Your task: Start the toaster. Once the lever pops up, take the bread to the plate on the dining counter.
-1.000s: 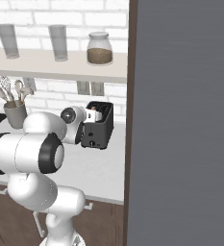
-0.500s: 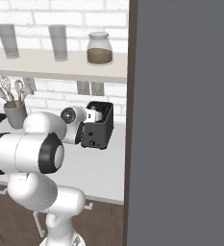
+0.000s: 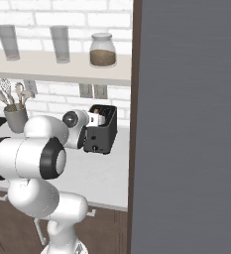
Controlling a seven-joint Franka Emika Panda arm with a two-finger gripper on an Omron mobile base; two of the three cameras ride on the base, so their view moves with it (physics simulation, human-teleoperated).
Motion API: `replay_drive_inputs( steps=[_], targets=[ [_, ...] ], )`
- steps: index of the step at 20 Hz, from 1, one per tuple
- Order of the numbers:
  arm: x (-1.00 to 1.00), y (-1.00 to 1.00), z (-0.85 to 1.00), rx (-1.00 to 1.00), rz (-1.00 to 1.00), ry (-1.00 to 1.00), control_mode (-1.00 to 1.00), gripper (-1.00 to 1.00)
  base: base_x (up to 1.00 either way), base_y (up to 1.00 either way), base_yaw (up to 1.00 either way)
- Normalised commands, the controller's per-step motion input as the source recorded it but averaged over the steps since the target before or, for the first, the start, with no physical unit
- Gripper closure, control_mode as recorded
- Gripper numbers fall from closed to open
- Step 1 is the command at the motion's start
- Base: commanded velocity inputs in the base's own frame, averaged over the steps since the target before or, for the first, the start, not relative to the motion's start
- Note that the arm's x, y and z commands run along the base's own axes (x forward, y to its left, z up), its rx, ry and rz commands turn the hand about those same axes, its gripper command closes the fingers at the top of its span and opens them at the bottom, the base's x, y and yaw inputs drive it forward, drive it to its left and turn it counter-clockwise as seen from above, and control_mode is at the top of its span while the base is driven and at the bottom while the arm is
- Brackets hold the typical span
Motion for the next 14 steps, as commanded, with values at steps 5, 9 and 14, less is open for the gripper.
replay_drive_inputs(
  steps=[5,9,14],
  targets=[
    [0.0,0.0,0.0,0.0,0.0,0.0,-1.0,-1.0,0.0,0.0,0.0],
    [0.0,0.0,0.0,0.0,0.0,0.0,-1.0,-1.0,0.0,0.0,0.0],
    [0.0,0.0,0.0,0.0,0.0,0.0,-1.0,-1.0,0.0,0.0,0.0]
  ],
)
